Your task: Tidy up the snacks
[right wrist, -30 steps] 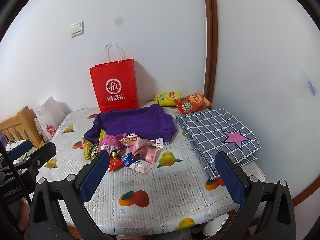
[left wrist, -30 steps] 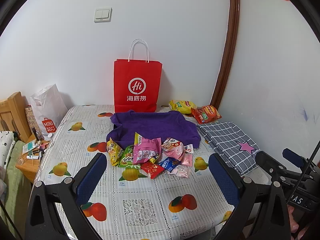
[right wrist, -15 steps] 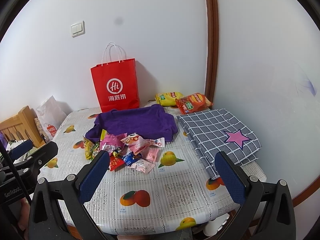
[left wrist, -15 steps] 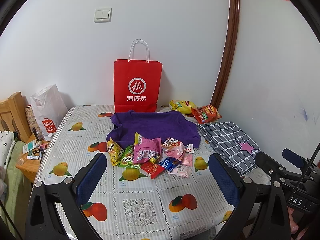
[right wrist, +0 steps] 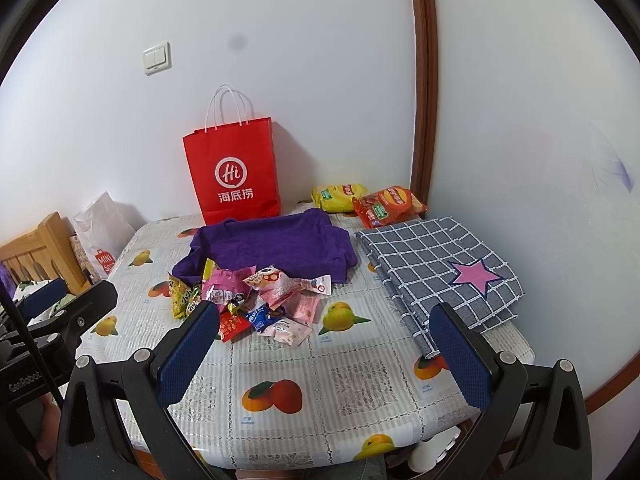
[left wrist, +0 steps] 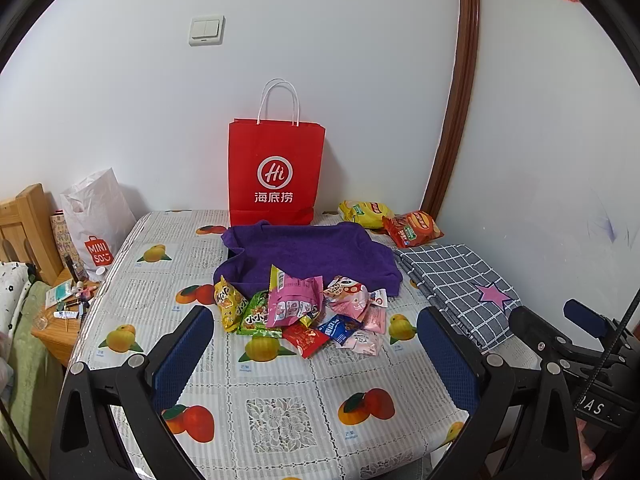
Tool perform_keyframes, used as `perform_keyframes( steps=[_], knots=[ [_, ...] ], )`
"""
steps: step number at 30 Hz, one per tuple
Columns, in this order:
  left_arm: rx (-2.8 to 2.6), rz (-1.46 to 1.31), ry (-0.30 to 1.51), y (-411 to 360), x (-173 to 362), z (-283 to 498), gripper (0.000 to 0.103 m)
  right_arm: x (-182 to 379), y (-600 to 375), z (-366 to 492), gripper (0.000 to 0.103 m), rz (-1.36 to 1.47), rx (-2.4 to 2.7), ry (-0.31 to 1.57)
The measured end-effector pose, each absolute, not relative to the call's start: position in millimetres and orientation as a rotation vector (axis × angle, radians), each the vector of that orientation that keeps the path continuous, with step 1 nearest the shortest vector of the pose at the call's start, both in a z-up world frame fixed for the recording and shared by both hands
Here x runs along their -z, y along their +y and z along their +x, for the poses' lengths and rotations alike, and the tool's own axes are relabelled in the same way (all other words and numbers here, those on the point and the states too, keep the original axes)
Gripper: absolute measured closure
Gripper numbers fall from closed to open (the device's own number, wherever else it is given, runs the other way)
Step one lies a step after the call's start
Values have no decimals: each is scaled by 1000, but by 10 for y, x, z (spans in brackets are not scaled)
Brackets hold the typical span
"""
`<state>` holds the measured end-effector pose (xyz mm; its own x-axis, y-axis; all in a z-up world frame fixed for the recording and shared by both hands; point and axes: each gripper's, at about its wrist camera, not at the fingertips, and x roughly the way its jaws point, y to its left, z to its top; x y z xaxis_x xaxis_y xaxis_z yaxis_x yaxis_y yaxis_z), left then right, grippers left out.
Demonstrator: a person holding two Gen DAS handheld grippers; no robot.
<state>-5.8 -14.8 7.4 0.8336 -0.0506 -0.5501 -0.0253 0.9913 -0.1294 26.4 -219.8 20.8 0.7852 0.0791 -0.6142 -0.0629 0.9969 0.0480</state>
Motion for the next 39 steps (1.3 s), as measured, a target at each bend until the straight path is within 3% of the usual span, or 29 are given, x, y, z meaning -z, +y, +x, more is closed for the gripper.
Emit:
perform_keyframes(
  steps=[21,35,39],
  knots=[
    [13,-119,596,-103,-41,106,1,-75,-2143,424,0,22,-105,659],
    [-81,-171,732,431,663,705,1,751,-2160,1179,1,34,-138,793],
    [-100,-185,783,568,912,877,2,999,-2019,1447,9,23,-203,819]
  ],
)
